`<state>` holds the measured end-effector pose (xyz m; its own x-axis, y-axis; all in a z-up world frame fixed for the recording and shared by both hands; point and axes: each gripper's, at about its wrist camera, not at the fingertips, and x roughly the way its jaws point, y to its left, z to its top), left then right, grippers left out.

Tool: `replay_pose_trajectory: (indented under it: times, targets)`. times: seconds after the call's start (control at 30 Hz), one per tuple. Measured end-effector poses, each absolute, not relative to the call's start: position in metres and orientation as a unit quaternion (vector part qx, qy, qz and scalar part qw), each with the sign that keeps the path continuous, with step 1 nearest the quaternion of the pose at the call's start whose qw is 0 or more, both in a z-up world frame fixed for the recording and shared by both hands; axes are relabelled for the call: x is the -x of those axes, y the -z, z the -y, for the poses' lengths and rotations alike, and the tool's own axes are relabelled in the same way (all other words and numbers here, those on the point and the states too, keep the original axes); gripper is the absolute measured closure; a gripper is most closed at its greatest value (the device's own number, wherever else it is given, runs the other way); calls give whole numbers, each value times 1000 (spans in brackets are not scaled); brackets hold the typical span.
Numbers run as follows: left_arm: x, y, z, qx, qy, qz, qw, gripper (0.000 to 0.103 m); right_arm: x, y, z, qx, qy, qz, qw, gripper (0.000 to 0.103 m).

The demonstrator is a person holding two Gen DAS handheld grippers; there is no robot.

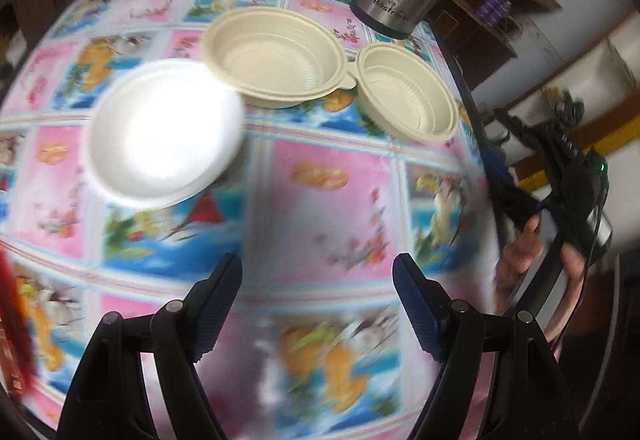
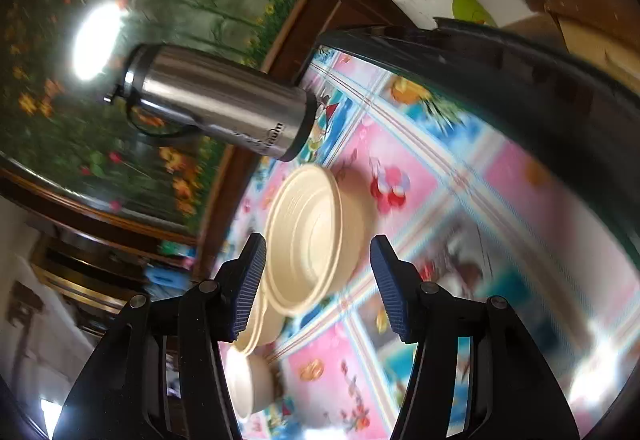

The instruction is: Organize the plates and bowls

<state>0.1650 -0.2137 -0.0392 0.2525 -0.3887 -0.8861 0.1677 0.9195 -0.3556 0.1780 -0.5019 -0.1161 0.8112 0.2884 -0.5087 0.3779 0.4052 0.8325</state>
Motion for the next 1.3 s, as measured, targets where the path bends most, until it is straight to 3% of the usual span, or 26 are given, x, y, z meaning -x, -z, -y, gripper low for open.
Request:
replay_pose_trajectory:
  times: [0.2,0.6,0.97,1.3]
  targets:
    - [-207,59,239,179,131,-606,764,25,-205,142,512,-551,16,-331,765,49]
    - [-245,72,276,269,118,-581,759,25,-205,143,516,-576,-29,-297,761,49]
    - [-260,93,290,273,113,-579,760,27,-217,150,515,-588,-51,-301,749,49]
    - [-264,91,296,262,132,-575,764,57,-223,158,513,-587,-50,-315,744,49]
